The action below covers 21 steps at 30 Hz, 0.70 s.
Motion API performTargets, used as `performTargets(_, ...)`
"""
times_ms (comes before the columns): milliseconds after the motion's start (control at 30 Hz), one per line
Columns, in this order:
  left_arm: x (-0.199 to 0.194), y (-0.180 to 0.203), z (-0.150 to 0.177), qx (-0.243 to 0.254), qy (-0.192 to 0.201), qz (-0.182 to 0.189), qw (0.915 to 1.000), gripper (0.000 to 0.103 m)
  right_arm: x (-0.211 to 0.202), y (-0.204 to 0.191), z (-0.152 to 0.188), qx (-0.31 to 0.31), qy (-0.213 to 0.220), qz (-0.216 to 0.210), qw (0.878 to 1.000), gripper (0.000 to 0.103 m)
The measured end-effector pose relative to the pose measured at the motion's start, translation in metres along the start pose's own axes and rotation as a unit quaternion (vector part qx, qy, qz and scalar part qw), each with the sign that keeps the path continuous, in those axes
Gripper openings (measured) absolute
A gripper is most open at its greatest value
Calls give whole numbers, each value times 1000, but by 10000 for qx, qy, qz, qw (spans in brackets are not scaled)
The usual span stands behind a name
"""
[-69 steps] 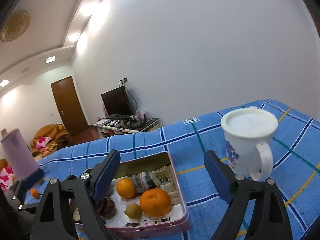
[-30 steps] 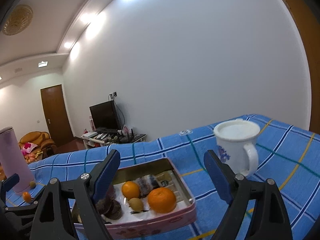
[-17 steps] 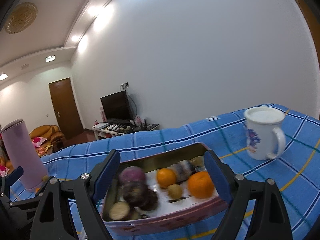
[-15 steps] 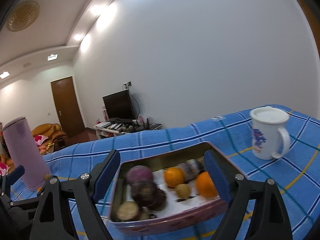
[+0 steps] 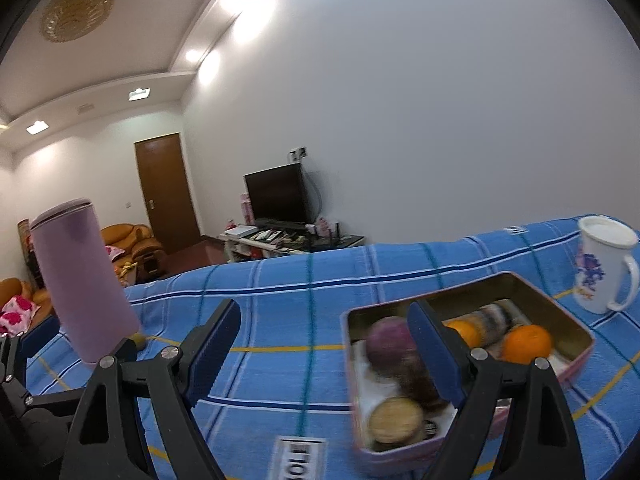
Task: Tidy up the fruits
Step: 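Move both open tools toward the orange and small fruit beside the lilac kettle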
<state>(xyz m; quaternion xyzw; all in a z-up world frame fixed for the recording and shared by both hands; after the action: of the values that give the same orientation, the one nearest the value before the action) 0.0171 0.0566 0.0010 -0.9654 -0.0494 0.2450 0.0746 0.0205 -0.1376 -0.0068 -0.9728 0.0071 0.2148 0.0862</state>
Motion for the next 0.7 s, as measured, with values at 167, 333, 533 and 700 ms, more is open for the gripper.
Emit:
performTargets(167, 9, -22, 2, -58, -95, -72, 9999, 103, 8, -29, 2, -129, -108, -188, 9997, 87)
performTargets(333, 23, -53, 6, -351, -321, -164, 9987, 103, 18, -57, 3, -259, -219, -370, 9987, 87)
performTargets(533, 35, -86, 11, -667, -512, -250, 9961, 103, 31, -89, 6, -457, -401, -584, 9964, 87)
performTargets(700, 43, -106, 15, -758, -646, -360, 9944, 103, 42, -114, 7, -667, -568, -741, 9934, 87)
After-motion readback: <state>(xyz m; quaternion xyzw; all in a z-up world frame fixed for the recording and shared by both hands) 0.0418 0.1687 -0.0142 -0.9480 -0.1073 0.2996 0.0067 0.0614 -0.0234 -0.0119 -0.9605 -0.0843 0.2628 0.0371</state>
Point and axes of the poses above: each gripper's, at about its wrist camera, not at the fingertips, and x roughly the way its jaws point, y to its right, z to its underside, the point moved 1 cm from there along x, roughly the way its jaws point, and after that the axes turned 8 degrees about -y, right-handed, at the moved point
